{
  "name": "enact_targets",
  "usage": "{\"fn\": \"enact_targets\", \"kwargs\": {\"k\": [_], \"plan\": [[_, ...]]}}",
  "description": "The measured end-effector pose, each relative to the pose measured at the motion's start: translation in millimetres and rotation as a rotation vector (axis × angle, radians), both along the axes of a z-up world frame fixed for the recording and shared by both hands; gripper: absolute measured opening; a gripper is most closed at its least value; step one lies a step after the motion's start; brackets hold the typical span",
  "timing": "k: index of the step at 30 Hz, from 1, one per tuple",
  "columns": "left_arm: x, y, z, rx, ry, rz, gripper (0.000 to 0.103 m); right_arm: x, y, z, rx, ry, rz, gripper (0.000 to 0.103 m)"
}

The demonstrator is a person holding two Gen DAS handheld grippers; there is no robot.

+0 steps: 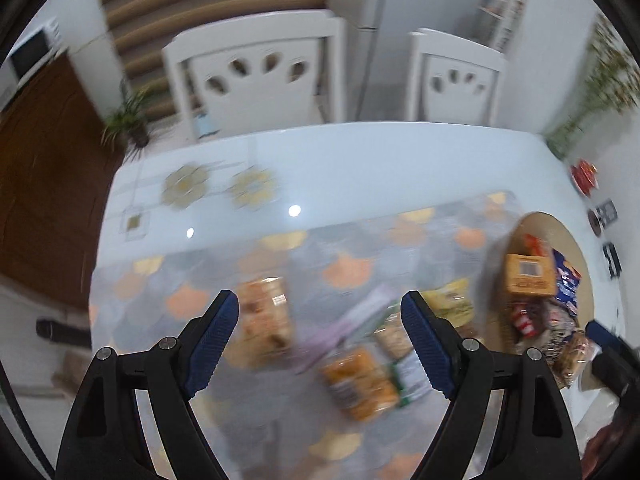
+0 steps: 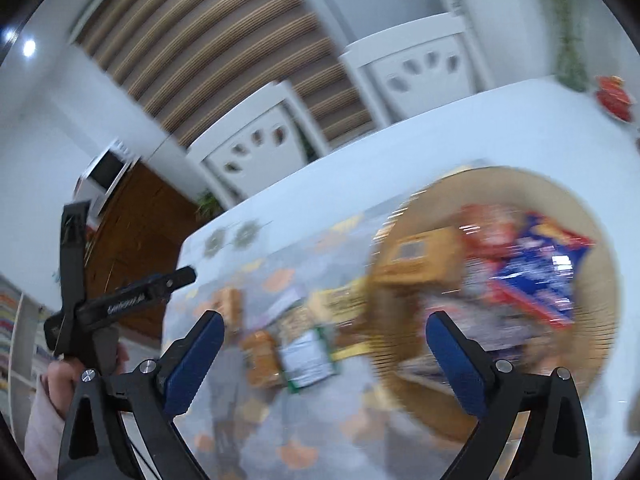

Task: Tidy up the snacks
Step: 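Withdraw both tools from the bowl back over the remaining snacks, then position left tool over the red-bean bread pack while right positions over the orange puffed cake pack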

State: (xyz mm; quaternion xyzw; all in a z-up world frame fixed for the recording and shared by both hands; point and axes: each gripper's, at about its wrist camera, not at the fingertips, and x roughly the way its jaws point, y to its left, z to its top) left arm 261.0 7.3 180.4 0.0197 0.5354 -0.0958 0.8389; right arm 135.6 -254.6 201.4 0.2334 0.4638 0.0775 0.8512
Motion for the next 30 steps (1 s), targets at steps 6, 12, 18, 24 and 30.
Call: {"fn": "enact_targets", "kwargs": {"k": [6, 12, 18, 24, 30], "plan": [[6, 53, -25, 0.000, 0.063, 0.092, 0.082, 19, 96, -23, -0.112, 0.018, 0.231, 0.100], [15, 71, -56, -0.049, 0.127, 0.117, 0.082, 31, 152, -62, -0.184, 0.053, 0.379, 0.100], [30, 49, -92, -0.077, 0.193, 0.041, 0.082, 52, 173, -99, -0.232, 0.092, 0.427, 0.100], [35, 34, -164, 0.069, 0.205, -0.015, 0.103, 56, 186, -160, -0.310, 0.100, 0.527, 0.103], [42, 26, -220, 0.059, 0.192, -0.016, 0.103, 36, 207, -193, -0.447, 0.025, 0.554, 0.103]]}}
